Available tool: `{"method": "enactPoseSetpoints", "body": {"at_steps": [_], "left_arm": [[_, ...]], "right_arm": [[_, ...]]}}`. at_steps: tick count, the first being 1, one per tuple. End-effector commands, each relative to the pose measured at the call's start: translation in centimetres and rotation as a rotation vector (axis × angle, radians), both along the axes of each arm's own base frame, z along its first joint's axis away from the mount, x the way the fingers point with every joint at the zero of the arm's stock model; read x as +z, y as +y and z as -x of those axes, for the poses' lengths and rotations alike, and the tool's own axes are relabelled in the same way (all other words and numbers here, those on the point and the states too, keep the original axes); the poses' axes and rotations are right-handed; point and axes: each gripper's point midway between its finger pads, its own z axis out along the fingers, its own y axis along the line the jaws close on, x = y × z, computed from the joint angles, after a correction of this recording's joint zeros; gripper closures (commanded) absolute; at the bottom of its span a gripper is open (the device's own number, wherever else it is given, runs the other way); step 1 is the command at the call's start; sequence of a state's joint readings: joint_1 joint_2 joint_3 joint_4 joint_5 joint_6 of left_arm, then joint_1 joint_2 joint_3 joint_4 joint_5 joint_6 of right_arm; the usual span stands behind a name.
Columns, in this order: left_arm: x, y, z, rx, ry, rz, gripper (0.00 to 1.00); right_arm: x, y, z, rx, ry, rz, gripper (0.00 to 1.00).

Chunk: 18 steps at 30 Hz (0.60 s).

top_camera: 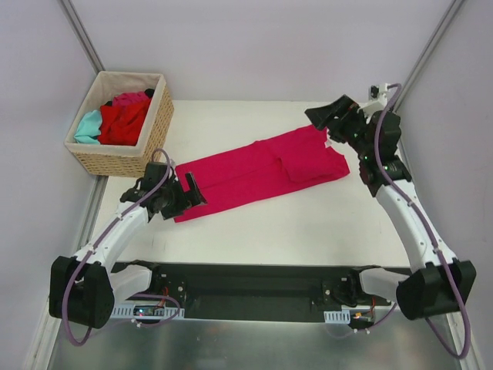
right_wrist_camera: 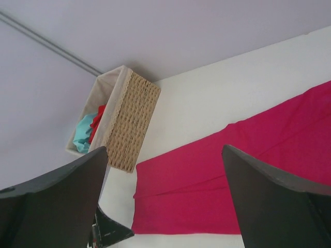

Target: Fold and stack the t-shirts

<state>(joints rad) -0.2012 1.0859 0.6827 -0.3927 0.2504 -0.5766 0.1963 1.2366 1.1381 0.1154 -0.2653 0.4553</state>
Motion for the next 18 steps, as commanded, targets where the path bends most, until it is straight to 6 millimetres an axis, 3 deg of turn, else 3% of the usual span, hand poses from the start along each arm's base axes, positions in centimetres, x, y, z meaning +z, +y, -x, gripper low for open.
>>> {"method": "enactPoseSetpoints", "body": {"at_steps": [1,7,13,18], "left_arm": [[-0.2,0.0,-1.5,0.076,-0.043,0.033,0.01],[-0.5,0.0,-2.2,0.087,-0.078,0.038,0.01],[-0.6,0.3,-3.1,0.109,-0.092,0.02,0.01],[-2.0,1.1,-3.7,0.155,-0.067,-0.024,0.01]], "right_arm": [[-4.1,0.0,2.4,0.029,0.09,0.087,0.04],[-3.1,-0.5,3.8,0.032,0.067,0.122,0.04],[-4.2,0.6,3.7,0.077,0.1,0.083,0.04],[-4.6,0.7,3.9,0.082,0.11,0.083,0.04]]}}
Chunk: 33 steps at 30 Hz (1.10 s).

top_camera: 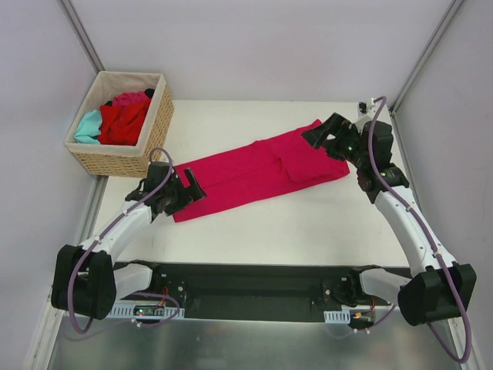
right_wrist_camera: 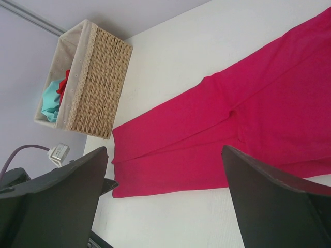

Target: Fold and stack the t-shirts

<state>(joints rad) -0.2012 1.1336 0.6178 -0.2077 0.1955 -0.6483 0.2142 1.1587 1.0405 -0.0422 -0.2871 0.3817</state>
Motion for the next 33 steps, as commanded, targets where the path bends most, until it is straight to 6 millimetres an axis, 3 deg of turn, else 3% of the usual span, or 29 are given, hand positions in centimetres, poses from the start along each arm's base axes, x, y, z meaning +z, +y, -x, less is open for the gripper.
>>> {"method": "enactPoseSetpoints", "body": {"at_steps": [1,9,14,19,27,29,30,32,33], "left_arm": [[-1.1,1.1,-1.3,0.075,0.007,-0.045,0.01],[-3.7,0.7,-0.8,0.085,0.074,-0.058,0.01],[-6.1,-1.2,1.8,0.045,0.138,-0.076,0.01],[-7.2,-4.0,4.8,-0.019,0.171,-0.072,0.01],[-8.7,-9.8,10.6,-0.235,0.236,-0.109,0.01],[-8.3,-11.9,11.4,-0.281,0.237,-0.099,0.01],[-8.9,-13.1,13.0,-0.356,0.26,-0.127,0.01],[-7.6,-16.6,13.3,-0.456,0.228,-0.115,0.01],[-8.3,-17.6,14.5,-0.523,0.233,-0.162,0.01]], "right_arm": [[0.7,0.5,0.4,0.029,-0.032,-0.011,0.04],[0.7,0.1,0.7,0.019,-0.029,0.01,0.04],[0.2,0.2,0.7,0.017,-0.011,0.005,0.04],[-0.2,0.0,0.8,0.01,0.001,0.007,0.04],[-0.5,0.0,0.9,0.01,0.016,0.008,0.04],[-0.5,0.0,1.0,0.007,0.019,0.01,0.04],[-0.7,0.0,1.0,0.007,0.025,0.011,0.04],[-0.6,0.0,1.0,0.008,0.024,0.009,0.04],[-0.6,0.0,1.0,0.007,0.026,0.011,0.04]]}}
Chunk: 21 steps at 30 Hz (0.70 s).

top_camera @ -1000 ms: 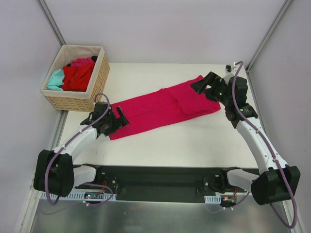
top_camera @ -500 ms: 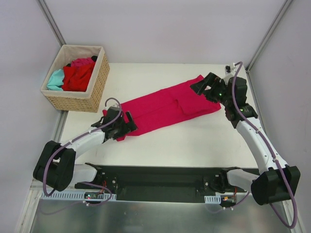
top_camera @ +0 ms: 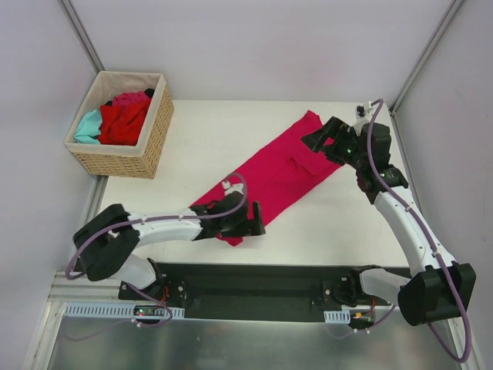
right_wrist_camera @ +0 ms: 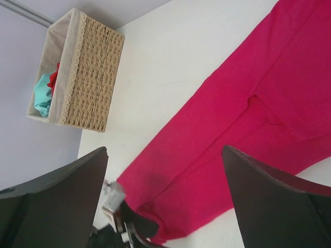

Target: Fold and stack the t-shirts

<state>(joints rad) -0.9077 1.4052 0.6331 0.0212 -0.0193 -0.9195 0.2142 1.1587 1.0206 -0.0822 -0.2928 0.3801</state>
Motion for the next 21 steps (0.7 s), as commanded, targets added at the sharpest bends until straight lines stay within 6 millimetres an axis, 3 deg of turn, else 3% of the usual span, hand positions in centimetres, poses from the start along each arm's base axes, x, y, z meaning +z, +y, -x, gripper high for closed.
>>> {"method": "enactPoseSetpoints", "body": {"at_steps": [1,3,4,6,7,10,13,16,18,19,20,21], "left_arm": [[-2.2,-3.6,5.4,-0.218,0.105,-0.148,0.01],[-2.3,-5.3,6.4,-0.331,0.077,-0.187,0.01],[-1.0,-7.3,6.1,-0.366,0.046,-0.161,0.01],[-1.0,-8.5,6.8,-0.453,0.014,-0.188,0.01],[0.0,-10.0,7.3,-0.494,-0.014,-0.169,0.01],[1.3,-10.9,7.3,-0.538,-0.081,-0.167,0.01],[3.9,-11.4,7.1,-0.586,-0.15,-0.121,0.01],[9.8,-11.6,6.1,-0.597,-0.268,-0.04,0.01],[15.2,-11.2,5.2,-0.569,-0.366,0.037,0.01],[16.3,-10.3,4.7,-0.548,-0.382,0.026,0.01],[18.8,-9.0,3.4,-0.498,-0.425,0.047,0.01],[20.5,-8.2,2.6,-0.471,-0.449,0.064,0.01]], "right_arm": [[1.3,-0.1,0.3,-0.002,-0.032,-0.001,0.04],[1.2,-0.1,0.3,-0.004,-0.027,0.006,0.04],[1.2,-0.2,0.3,-0.006,-0.024,0.01,0.04],[1.3,-0.5,0.2,-0.014,-0.025,0.027,0.04],[1.3,-0.7,0.2,-0.023,-0.023,0.031,0.04],[0.8,-1.4,-0.3,-0.05,-0.015,0.045,0.04],[-0.4,-1.7,-1.3,-0.064,0.015,0.049,0.04],[-1.8,-1.8,-3.2,-0.079,0.036,0.061,0.04],[-2.3,-1.6,-5.0,-0.08,0.042,0.061,0.04],[-2.4,-1.3,-5.9,-0.076,0.041,0.056,0.04],[-4.9,-1.0,-7.5,-0.071,0.1,0.065,0.04],[-4.0,-0.8,-9.0,-0.071,0.078,0.055,0.04]]}}
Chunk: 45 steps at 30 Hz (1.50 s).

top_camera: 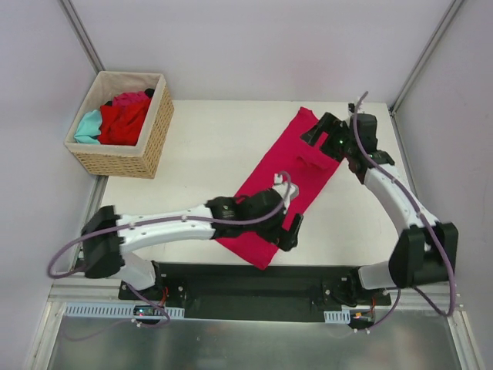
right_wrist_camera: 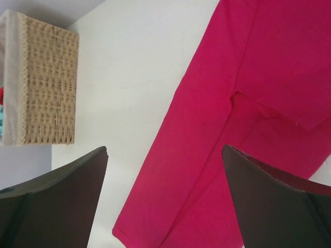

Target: Fold and stack the t-shirts

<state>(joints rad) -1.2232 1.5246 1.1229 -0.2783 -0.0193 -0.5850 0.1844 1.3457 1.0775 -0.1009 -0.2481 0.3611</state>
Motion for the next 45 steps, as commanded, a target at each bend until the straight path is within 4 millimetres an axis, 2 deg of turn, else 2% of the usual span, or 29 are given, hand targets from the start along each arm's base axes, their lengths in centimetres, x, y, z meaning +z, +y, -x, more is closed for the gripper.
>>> {"method": "enactPoseSetpoints", "body": {"at_steps": [1,2,3,4,5,6,7,8,9,10,12,15,19,24,30,36,38,39,40,42,43,44,45], "left_arm": [[11.7,3.4,-4.2,0.094,-0.189,0.18,0.01],[13.7,5.1,-5.6,0.148,-0.216,0.221,0.01],[14.1,6.1,-5.9,0.168,-0.223,0.229,0.01],[14.6,7.1,-6.3,0.19,-0.236,0.235,0.01],[15.8,8.6,-6.5,0.217,-0.258,0.253,0.01],[15.6,9.9,-7.2,0.258,-0.27,0.239,0.01],[16.4,11.1,-7.2,0.282,-0.286,0.259,0.01],[15.8,11.9,-7.2,0.301,-0.28,0.243,0.01],[15.7,12.8,-7.7,0.334,-0.284,0.238,0.01],[16.0,13.6,-7.7,0.352,-0.288,0.248,0.01],[15.2,14.9,-8.1,0.395,-0.271,0.231,0.01],[14.9,16.0,-8.2,0.422,-0.27,0.231,0.01],[14.4,16.7,-8.9,0.439,-0.262,0.222,0.01],[13.8,16.9,-9.4,0.447,-0.243,0.211,0.01],[12.5,17.8,-9.7,0.489,-0.199,0.208,0.01],[11.7,18.6,-9.8,0.518,-0.172,0.212,0.01],[11.5,18.6,-9.6,0.511,-0.161,0.217,0.01],[11.6,18.8,-9.7,0.516,-0.163,0.222,0.01],[11.4,18.9,-9.7,0.52,-0.158,0.218,0.01],[11.2,19.2,-9.9,0.53,-0.156,0.216,0.01],[11.0,19.3,-9.8,0.531,-0.15,0.214,0.01],[10.9,19.5,-9.9,0.536,-0.149,0.213,0.01],[10.9,19.6,-10.0,0.54,-0.151,0.214,0.01]], "right_arm": [[0.6,0.6,-6.4,-0.007,-0.055,-0.005,0.04],[-2.3,0.8,-7.9,-0.009,0.01,0.001,0.04],[-2.7,0.7,-9.0,-0.012,0.02,-0.009,0.04],[-1.0,1.0,-11.1,-0.004,-0.034,-0.036,0.04],[-1.2,1.0,-12.2,-0.008,-0.037,-0.047,0.04],[-3.4,0.5,-13.7,-0.019,-0.003,-0.048,0.04],[-2.3,0.6,-15.1,-0.02,-0.026,-0.071,0.04],[-2.8,0.3,-15.9,-0.025,-0.015,-0.083,0.04],[-5.1,-0.1,-16.8,-0.035,0.027,-0.088,0.04],[-5.2,-0.5,-17.4,-0.048,0.032,-0.102,0.04],[-7.0,-1.4,-18.0,-0.074,0.051,-0.108,0.04],[-9.0,-2.8,-18.4,-0.102,0.078,-0.103,0.04],[-10.1,-3.9,-18.2,-0.12,0.096,-0.102,0.04],[-11.9,-4.2,-17.5,-0.133,0.13,-0.088,0.04],[-15.9,-4.4,-17.0,-0.158,0.205,-0.091,0.04],[-18.0,-3.6,-17.4,-0.168,0.236,-0.114,0.04],[-17.8,-3.1,-18.0,-0.162,0.23,-0.115,0.04],[-18.5,-3.0,-18.0,-0.16,0.243,-0.112,0.04],[-17.9,-2.5,-18.6,-0.152,0.229,-0.112,0.04],[-18.1,-2.0,-19.0,-0.143,0.241,-0.111,0.04],[-19.3,-1.3,-19.0,-0.132,0.265,-0.108,0.04],[-18.6,-0.9,-19.8,-0.126,0.254,-0.11,0.04],[-18.7,-0.6,-20.1,-0.122,0.254,-0.109,0.04]]}}
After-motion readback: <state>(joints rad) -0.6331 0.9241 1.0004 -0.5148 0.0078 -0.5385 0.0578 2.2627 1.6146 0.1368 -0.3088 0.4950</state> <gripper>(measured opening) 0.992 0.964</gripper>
